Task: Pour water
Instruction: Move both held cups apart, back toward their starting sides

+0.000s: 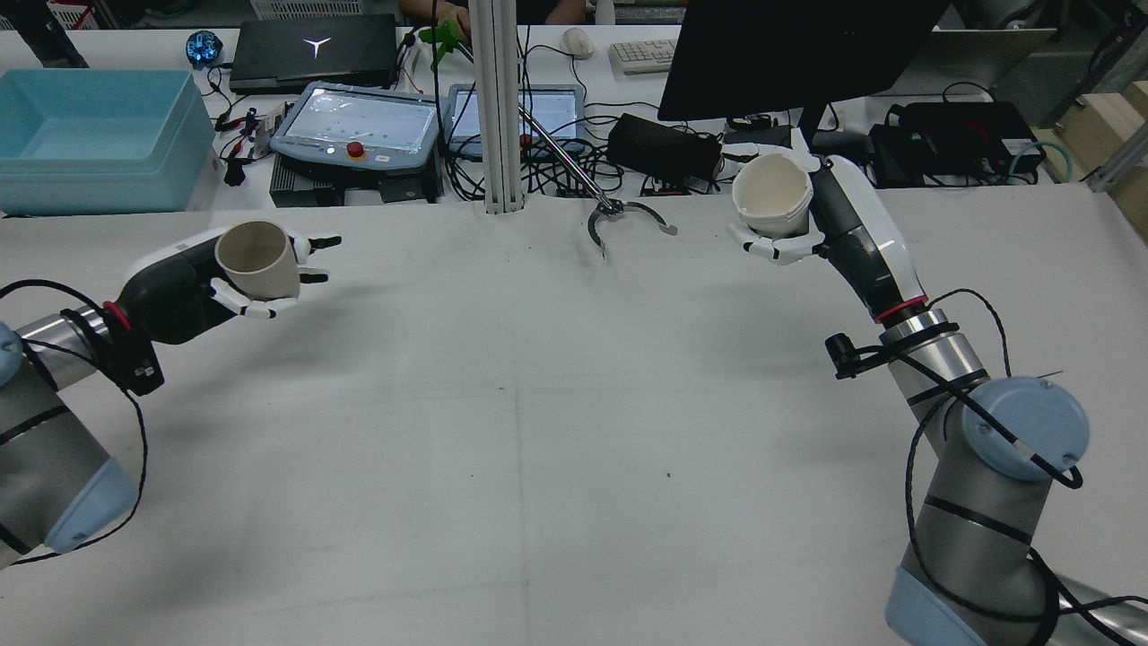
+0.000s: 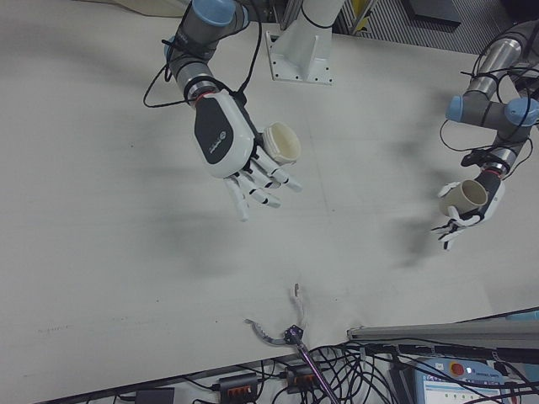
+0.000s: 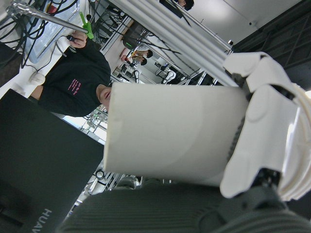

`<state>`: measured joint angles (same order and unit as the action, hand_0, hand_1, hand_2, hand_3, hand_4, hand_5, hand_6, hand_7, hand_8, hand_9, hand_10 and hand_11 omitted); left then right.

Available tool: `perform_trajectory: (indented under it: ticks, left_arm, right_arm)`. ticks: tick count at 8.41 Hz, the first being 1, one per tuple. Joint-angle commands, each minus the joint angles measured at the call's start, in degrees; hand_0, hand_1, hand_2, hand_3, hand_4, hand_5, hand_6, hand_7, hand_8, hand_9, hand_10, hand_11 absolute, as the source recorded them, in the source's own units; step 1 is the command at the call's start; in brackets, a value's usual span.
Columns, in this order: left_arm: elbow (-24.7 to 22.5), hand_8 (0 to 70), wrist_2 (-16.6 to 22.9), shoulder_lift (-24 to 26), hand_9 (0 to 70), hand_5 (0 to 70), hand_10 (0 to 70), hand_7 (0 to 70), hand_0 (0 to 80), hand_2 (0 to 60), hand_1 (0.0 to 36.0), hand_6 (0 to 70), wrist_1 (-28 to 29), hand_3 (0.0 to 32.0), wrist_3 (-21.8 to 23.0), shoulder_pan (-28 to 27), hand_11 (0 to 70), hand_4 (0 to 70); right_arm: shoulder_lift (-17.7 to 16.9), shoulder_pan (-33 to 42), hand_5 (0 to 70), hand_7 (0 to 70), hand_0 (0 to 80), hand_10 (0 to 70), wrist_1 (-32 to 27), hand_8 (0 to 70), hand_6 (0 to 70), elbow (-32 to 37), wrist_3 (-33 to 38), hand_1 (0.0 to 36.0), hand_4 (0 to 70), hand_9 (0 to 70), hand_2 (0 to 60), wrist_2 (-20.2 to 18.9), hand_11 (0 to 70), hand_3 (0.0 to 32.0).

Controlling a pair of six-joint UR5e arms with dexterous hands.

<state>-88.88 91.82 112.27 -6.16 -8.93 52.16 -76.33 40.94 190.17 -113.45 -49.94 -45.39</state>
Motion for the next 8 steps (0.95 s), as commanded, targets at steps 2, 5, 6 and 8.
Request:
perform_trajectory:
  ticks: [2, 5, 6, 8]
  left_arm:
    - [3.3, 6.9, -2.4, -19.5, 1.9, 70.0, 13.2, 11.3, 80.0, 60.0, 36.0, 18.4, 11.5, 0.0, -0.1, 9.5, 22.2, 70.0]
    - [14.2, 7.4, -2.8, -21.3, 2.1, 70.0, 12.7, 12.0, 80.0, 58.0, 36.0, 19.4, 21.5, 0.0, -0.4, 9.4, 21.7, 70.0]
    - [15.6, 6.0, -2.7, -21.8, 0.9, 70.0, 11.3, 11.0, 80.0, 0.1, 36.0, 16.8, 24.2, 0.0, -0.8, 9.4, 20.4, 66.1]
    - [15.8, 0.4, -2.7, -22.1, 0.0, 0.0, 5.8, 1.7, 80.0, 0.0, 26.9, 7.2, 26.2, 0.0, -0.8, 9.4, 12.1, 23.3]
  right_arm:
    - [-3.6, 2.4, 12.2, 49.7, 49.7, 0.0, -2.1, 24.1, 48.0, 5.9, 8.3, 19.0, 25.8, 29.1, 34.6, 0.5, 0.0, 0.0]
    - [-3.7, 2.1, 12.1, 47.8, 49.1, 0.0, -2.0, 25.0, 46.7, 5.9, 8.2, 18.2, 23.3, 30.3, 33.2, 0.4, 0.0, 0.0]
    - [-3.7, 2.1, 12.1, 47.8, 49.2, 0.0, -1.9, 25.1, 47.0, 5.9, 8.2, 18.1, 23.0, 30.3, 33.1, 0.4, 0.0, 0.0]
    - [-3.7, 2.0, 12.1, 47.8, 49.0, 0.0, -1.9, 24.6, 46.7, 5.9, 8.2, 17.9, 21.1, 29.7, 32.0, 0.4, 0.0, 0.0]
